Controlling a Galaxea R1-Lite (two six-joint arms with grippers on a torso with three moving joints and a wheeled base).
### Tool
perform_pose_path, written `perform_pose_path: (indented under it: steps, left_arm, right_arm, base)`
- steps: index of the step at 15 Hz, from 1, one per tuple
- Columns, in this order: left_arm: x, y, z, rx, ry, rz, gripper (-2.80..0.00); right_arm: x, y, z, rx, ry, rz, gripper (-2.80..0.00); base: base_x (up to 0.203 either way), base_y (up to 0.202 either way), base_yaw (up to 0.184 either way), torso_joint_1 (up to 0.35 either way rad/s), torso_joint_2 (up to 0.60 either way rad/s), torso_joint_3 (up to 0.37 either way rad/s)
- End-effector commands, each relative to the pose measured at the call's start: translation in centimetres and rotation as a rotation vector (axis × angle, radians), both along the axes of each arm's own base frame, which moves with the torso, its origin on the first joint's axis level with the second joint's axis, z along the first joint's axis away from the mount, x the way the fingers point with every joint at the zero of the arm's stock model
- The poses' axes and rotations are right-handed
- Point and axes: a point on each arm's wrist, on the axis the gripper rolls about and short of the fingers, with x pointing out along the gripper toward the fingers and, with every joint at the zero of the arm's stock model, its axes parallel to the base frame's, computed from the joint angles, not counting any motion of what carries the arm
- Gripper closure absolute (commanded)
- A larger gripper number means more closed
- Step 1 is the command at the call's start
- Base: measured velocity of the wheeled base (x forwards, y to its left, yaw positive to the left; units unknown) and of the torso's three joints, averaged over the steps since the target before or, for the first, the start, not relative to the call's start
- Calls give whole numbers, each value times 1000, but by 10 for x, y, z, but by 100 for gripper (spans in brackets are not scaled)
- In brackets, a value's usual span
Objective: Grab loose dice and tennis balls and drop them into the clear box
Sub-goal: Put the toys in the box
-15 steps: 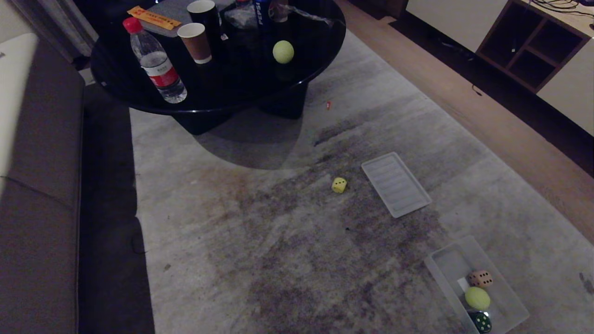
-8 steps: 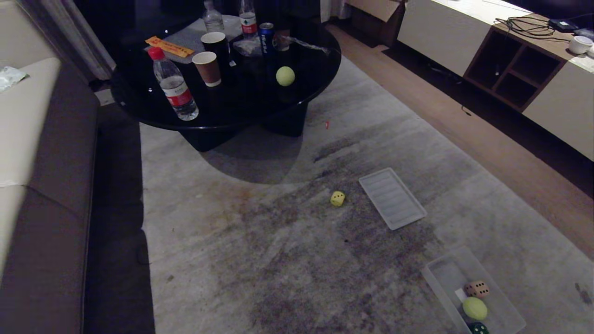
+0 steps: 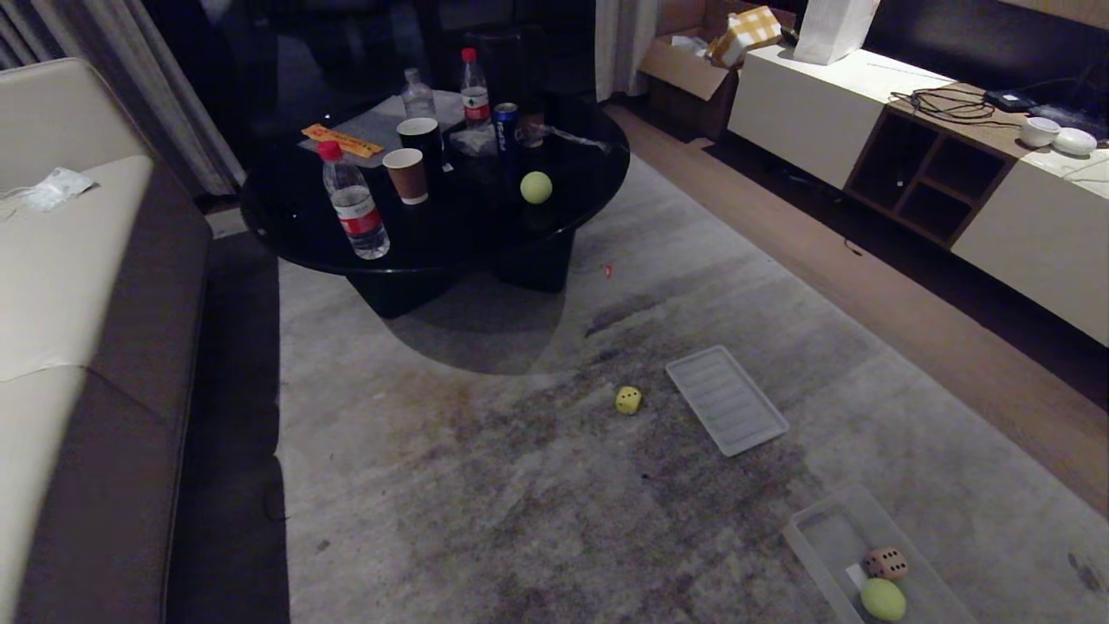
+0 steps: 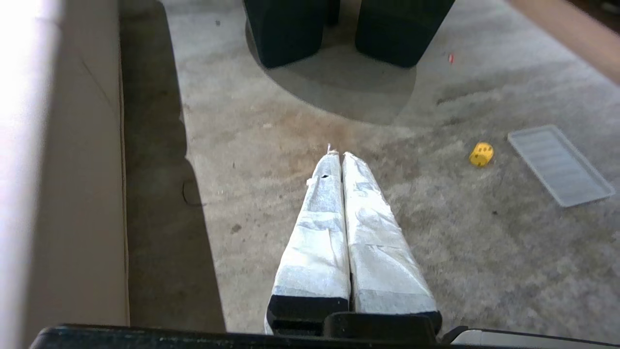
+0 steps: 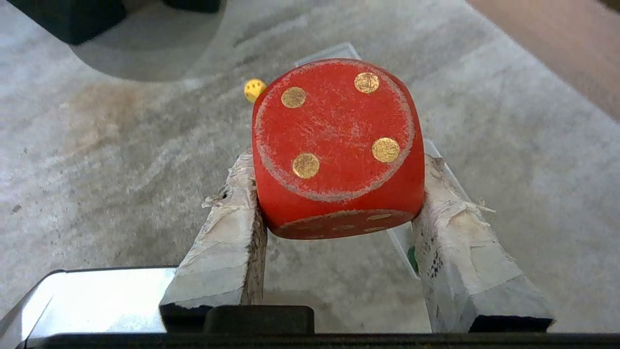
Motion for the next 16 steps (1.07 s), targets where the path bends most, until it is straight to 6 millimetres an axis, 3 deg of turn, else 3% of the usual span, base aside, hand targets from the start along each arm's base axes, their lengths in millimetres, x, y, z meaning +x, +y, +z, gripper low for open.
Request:
perform_pose_path:
  steps: [1,16]
  left_arm:
    - [0,0,0,-1,2,1,0]
    - [0,0,0,-5,1,4,0]
  right_arm:
    - [0,0,0,1,3,0,0]
    - [0,0,0,2,3,0,0]
  base:
    - [0,0,0,2,3,207]
    - [0,0,0,3,4,176]
